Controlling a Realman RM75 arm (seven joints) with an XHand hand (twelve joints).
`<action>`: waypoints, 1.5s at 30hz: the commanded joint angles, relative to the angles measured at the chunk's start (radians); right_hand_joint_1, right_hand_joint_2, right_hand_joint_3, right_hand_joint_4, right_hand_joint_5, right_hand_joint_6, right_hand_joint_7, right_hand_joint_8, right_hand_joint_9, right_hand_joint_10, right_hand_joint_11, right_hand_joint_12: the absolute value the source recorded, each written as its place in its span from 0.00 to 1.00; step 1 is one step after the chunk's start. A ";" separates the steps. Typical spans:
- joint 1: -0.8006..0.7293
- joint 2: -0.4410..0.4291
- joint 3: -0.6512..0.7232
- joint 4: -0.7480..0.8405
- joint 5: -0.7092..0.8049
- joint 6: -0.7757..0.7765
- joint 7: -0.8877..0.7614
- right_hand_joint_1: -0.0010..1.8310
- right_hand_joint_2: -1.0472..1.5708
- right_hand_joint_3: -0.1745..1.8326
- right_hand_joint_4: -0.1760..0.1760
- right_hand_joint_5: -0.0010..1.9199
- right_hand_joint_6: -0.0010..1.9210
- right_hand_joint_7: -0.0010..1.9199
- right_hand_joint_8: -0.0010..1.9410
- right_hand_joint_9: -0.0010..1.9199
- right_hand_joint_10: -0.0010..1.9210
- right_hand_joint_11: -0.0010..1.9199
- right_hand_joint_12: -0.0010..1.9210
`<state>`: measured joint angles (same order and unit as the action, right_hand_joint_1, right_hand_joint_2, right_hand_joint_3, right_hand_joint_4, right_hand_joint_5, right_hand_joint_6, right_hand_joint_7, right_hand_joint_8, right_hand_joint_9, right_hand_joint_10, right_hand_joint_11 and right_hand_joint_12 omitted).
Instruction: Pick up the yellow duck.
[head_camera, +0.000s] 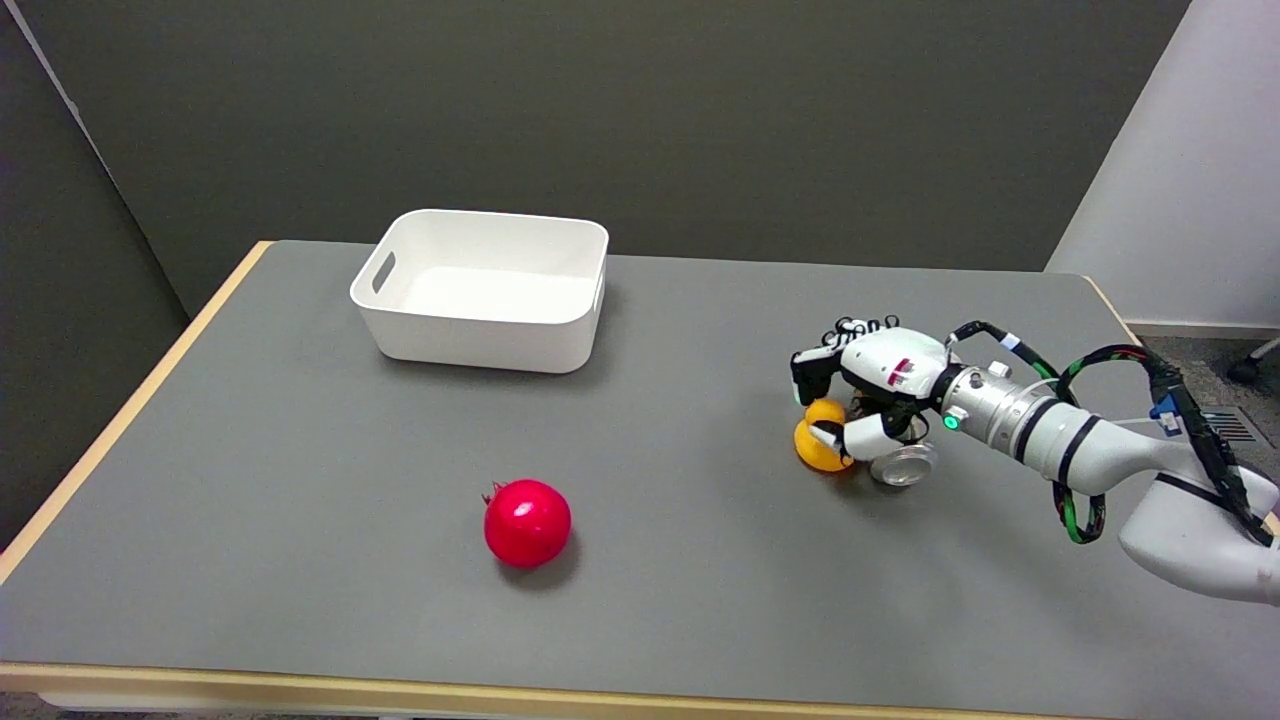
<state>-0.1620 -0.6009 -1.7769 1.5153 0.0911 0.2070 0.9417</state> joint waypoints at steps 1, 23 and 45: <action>0.012 -0.011 -0.019 0.002 0.000 0.033 0.001 0.53 0.82 0.27 0.81 0.35 0.79 0.37 0.64 0.26 0.52 0.10 0.66; 0.025 -0.023 -0.004 0.058 0.000 0.015 -0.008 0.64 0.79 0.33 0.32 0.34 0.75 0.43 0.78 0.34 0.63 0.15 0.72; 0.425 -0.195 -0.010 0.129 -0.108 0.010 -0.103 0.65 0.78 0.36 0.19 0.34 0.75 0.45 0.77 0.36 0.65 0.16 0.72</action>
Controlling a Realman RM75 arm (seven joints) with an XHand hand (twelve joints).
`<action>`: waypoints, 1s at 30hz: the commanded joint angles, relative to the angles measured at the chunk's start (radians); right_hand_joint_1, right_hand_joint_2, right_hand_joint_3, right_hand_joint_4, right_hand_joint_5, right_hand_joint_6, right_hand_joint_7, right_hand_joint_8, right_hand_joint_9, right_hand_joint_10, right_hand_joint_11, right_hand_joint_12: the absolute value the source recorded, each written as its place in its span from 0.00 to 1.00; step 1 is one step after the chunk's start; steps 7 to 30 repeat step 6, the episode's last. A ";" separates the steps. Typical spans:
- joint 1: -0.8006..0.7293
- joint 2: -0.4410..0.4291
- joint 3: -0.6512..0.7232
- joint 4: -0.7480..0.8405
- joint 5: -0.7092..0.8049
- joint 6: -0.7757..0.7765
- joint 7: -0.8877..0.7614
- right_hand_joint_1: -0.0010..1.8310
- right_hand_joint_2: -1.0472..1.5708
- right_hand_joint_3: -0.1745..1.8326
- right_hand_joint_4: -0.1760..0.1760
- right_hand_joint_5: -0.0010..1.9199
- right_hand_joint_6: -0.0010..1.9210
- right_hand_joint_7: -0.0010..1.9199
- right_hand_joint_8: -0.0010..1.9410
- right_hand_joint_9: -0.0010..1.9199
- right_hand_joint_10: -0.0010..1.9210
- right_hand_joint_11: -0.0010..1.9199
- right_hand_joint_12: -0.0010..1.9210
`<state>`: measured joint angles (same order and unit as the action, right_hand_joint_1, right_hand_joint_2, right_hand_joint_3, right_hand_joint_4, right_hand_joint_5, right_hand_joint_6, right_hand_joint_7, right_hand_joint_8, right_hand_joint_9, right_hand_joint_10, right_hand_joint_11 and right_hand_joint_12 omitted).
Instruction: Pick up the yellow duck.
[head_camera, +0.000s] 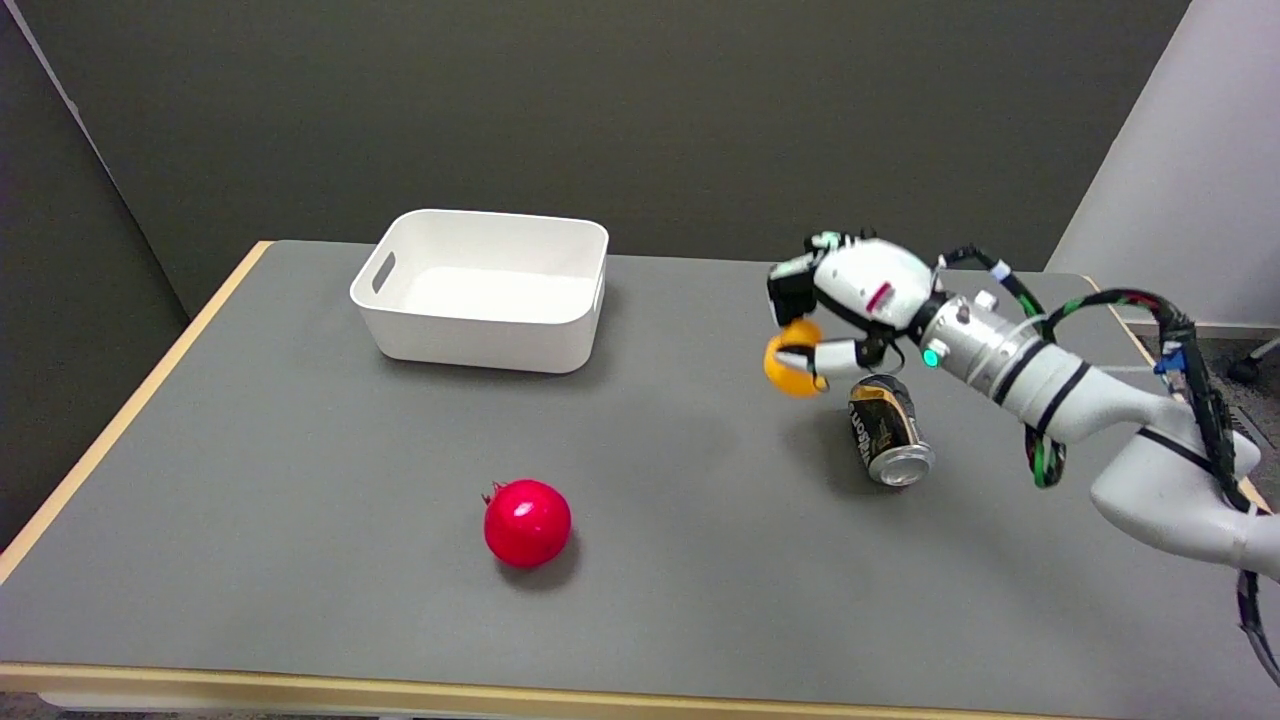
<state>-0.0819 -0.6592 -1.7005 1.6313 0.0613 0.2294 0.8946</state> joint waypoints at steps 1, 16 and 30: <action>0.406 -0.160 -0.134 -0.018 -0.078 -0.013 -0.075 0.65 0.78 0.36 0.19 0.34 0.75 0.45 0.77 0.36 0.65 0.16 0.72; 0.603 -0.264 -0.307 -0.164 -0.070 -0.002 -0.122 0.65 0.78 0.35 0.17 0.34 0.75 0.45 0.77 0.36 0.65 0.15 0.71; 0.603 -0.264 -0.307 -0.164 -0.070 -0.002 -0.122 0.65 0.78 0.35 0.17 0.34 0.75 0.45 0.77 0.36 0.65 0.15 0.71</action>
